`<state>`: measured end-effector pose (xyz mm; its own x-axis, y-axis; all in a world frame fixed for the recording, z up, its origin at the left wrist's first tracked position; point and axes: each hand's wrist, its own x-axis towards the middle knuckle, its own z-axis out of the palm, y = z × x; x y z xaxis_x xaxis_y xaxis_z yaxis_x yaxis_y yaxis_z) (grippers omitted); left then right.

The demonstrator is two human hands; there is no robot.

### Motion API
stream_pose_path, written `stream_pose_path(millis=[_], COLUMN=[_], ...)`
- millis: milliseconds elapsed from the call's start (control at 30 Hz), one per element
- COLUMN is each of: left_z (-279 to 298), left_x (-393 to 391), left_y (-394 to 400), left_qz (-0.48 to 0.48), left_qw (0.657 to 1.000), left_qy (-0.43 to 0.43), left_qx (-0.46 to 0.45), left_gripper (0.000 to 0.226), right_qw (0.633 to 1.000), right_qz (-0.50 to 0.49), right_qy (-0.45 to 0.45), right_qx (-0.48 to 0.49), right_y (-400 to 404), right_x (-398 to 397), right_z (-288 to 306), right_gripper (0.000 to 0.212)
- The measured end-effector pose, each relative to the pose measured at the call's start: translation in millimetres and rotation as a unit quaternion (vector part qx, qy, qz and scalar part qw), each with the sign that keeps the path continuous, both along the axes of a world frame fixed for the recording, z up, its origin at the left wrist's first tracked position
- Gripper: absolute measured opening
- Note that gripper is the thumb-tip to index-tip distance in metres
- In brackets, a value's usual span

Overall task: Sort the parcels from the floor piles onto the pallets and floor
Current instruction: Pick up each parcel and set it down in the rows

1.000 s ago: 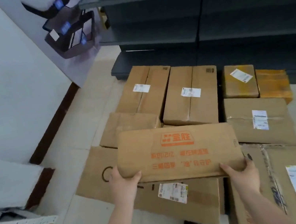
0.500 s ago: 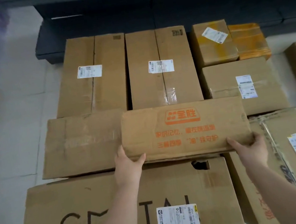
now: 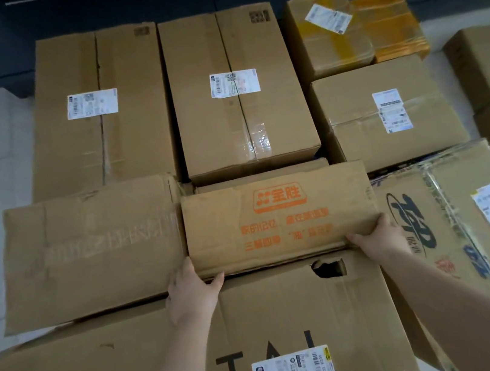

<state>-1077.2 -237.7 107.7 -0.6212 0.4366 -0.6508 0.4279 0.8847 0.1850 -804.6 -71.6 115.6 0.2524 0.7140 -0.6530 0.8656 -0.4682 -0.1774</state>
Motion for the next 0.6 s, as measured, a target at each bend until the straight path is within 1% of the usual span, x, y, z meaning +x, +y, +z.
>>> stream_pose_path(millis=[100, 200, 267, 367, 467, 533, 600], left_z=[28.2, 83.6, 133.3, 208.1, 270.8, 306.8, 332.9], left_x=[0.8, 2.5, 6.0, 19.7, 44.7, 73.7, 109.0], left_y=[-1.1, -4.3, -8.6, -20.1, -27.9, -28.4, -26.8], left_qz=[-0.016, -0.048, -0.083, -0.119, -0.214, -0.276, -0.329], left_qw=[1.0, 0.998, 0.996, 0.988, 0.967, 0.95, 0.932], left_qy=[-0.021, -0.017, 0.01, 0.035, 0.066, 0.072, 0.069], left_qx=[-0.005, 0.019, 0.043, 0.096, 0.121, 0.126, 0.137], left_gripper=[0.076, 0.065, 0.058, 0.049, 0.048, 0.044, 0.041], right_qw=[1.0, 0.998, 0.996, 0.986, 0.97, 0.967, 0.968], right_qz=[0.03, 0.05, 0.059, 0.08, 0.136, 0.154, 0.152], right_qy=[-0.003, 0.022, 0.041, 0.07, 0.061, 0.055, 0.047], right_qx=[-0.008, 0.011, 0.048, 0.128, 0.189, 0.194, 0.195], right_y=[-8.6, -24.4, -36.6, -64.0, -98.8, -121.1, -137.9], right_x=[-6.9, -11.6, -11.5, -3.1, 16.6, 37.1, 64.6], right_z=[28.0, 78.1, 126.0, 203.3, 271.6, 307.8, 335.0], right_gripper=[0.077, 0.069, 0.061, 0.044, 0.032, 0.028, 0.025])
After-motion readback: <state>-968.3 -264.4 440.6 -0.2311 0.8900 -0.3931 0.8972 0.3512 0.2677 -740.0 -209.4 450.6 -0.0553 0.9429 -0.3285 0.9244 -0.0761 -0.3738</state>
